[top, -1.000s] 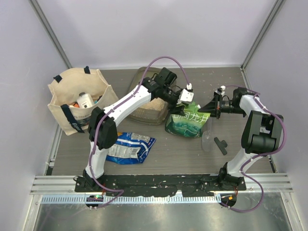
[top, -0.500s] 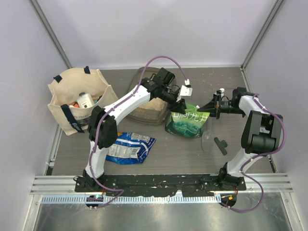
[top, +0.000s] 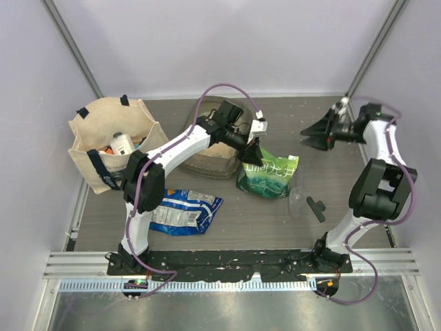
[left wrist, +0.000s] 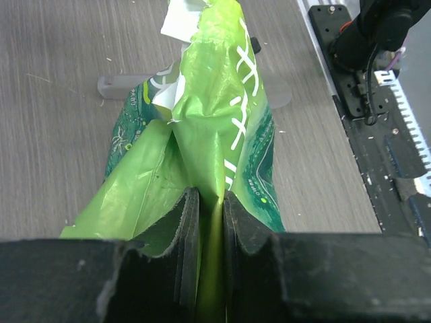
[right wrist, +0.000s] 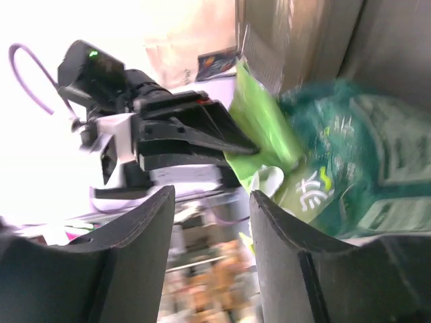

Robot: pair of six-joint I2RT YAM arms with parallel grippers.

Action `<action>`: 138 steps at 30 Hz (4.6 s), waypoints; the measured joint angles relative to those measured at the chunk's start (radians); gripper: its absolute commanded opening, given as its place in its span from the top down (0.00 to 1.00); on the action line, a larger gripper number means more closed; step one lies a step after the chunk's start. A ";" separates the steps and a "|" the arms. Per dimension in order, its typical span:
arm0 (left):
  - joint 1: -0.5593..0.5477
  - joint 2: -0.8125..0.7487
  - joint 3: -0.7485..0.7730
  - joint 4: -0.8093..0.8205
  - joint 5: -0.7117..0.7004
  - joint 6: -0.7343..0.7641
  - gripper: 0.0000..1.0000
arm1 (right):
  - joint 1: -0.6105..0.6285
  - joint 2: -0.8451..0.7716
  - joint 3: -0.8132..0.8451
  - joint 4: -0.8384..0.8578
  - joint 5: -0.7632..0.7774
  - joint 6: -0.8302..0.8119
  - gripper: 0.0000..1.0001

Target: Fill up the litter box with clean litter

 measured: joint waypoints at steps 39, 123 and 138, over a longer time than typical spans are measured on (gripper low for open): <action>0.029 -0.006 -0.070 0.193 0.017 -0.456 0.98 | 0.394 -0.536 -0.327 0.288 0.384 -1.540 0.35; -0.060 0.204 0.278 -0.042 0.074 -0.155 1.00 | 0.173 -0.371 -0.336 0.349 0.142 -0.855 0.64; -0.052 0.155 0.141 0.172 -0.038 -0.540 1.00 | -0.026 -0.486 -0.188 0.285 0.370 -0.753 0.37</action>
